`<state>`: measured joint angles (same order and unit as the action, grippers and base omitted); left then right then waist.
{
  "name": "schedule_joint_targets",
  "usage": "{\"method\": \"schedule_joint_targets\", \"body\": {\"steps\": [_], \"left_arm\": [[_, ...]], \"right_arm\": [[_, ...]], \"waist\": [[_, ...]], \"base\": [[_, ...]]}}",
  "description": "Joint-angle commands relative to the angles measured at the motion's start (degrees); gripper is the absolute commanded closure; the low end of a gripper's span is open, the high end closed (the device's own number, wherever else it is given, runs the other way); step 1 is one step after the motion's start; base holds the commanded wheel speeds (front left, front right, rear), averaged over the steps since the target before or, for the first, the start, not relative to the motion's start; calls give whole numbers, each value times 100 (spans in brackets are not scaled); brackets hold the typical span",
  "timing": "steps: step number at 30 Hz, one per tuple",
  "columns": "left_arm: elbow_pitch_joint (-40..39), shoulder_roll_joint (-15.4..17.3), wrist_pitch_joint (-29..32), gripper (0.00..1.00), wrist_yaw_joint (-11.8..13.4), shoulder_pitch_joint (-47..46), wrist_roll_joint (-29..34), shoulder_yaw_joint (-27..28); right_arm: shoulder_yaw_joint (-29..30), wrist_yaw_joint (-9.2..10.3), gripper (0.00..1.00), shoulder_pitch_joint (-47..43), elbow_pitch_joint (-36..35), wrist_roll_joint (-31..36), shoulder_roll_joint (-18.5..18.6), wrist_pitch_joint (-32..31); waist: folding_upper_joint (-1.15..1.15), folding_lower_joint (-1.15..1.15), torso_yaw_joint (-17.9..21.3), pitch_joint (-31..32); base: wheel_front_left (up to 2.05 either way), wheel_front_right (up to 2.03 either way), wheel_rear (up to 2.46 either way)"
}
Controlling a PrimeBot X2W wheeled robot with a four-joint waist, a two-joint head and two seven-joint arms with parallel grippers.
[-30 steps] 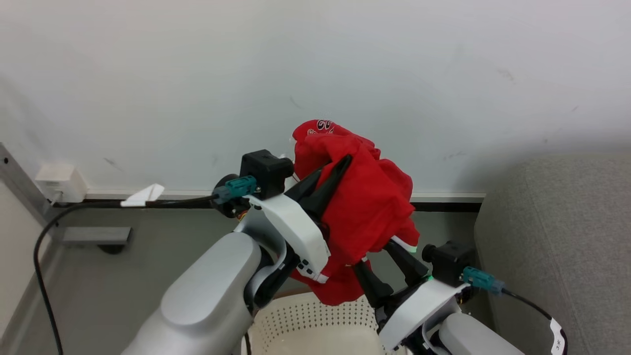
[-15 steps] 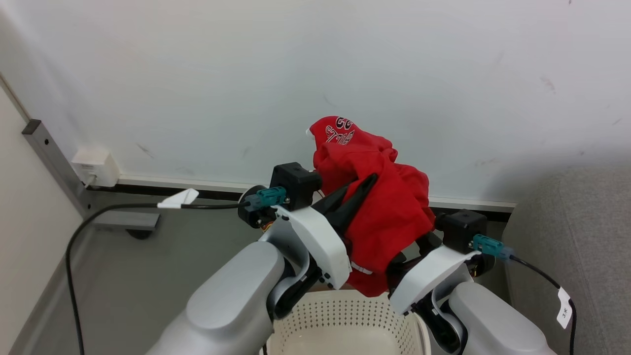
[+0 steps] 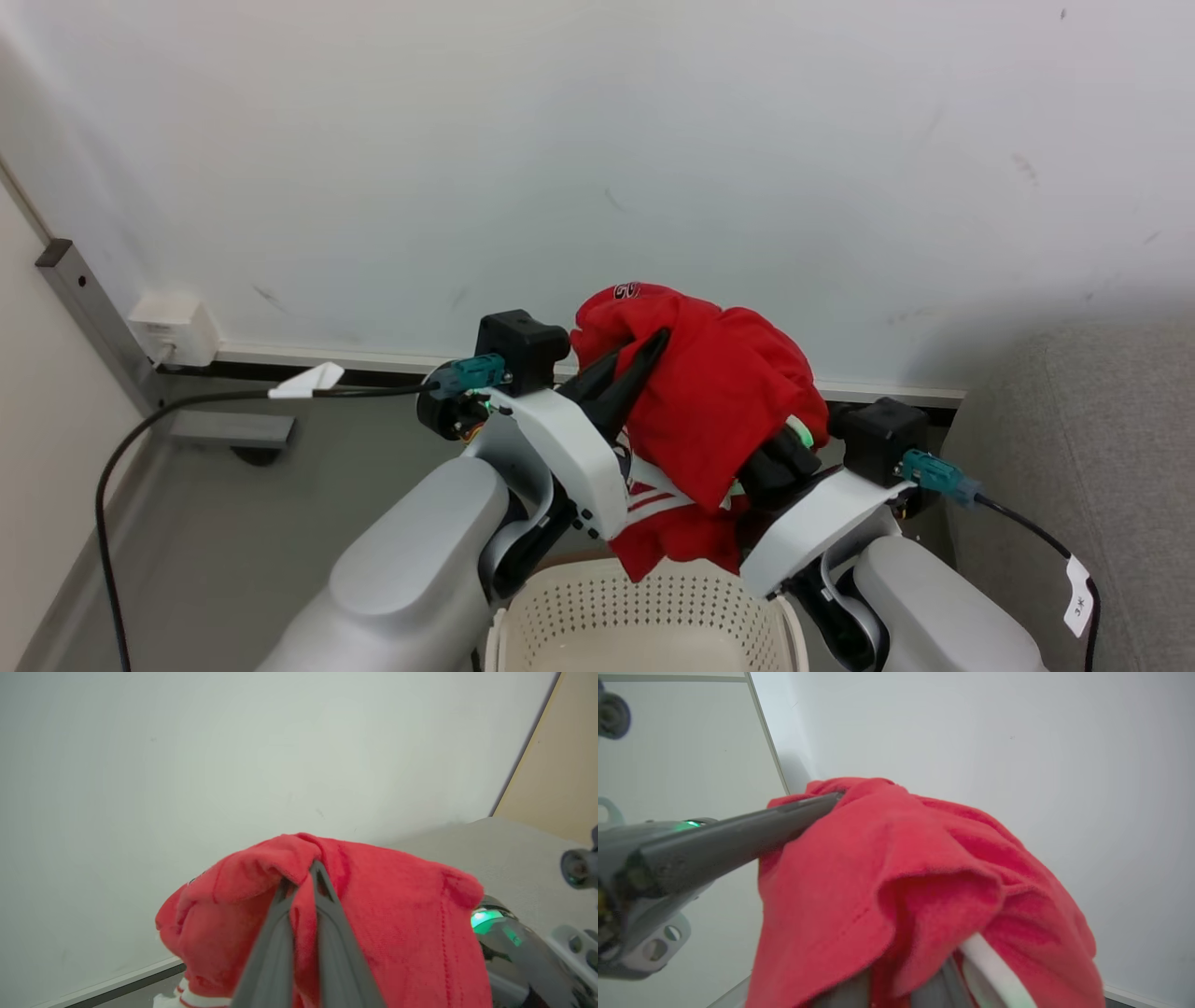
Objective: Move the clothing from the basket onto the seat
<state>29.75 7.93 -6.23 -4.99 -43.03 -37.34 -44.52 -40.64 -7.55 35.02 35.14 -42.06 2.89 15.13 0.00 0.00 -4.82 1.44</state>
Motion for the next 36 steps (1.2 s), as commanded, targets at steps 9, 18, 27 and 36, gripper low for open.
{"method": "schedule_joint_targets", "body": {"steps": [9,18,27,36], "left_arm": [[182,75,-119,100,28,133,-92,-6],[236,84,-151,0,54,203,-146,-10],[99,178,-267,0,116,353,-66,-83],[-136,308,-448,0,167,527,0,-148]], "right_arm": [[318,12,100,-282,-409,358,152,3],[430,12,100,-342,-585,515,314,4],[690,12,100,-403,-865,733,627,4],[1020,12,100,-437,-1163,971,936,3]], "waist": [[0,0,111,43],[0,0,117,98],[0,0,240,123],[0,0,717,76]], "base": [[0,0,0],[0,0,0],[0,0,0],[0,0,0]]}}
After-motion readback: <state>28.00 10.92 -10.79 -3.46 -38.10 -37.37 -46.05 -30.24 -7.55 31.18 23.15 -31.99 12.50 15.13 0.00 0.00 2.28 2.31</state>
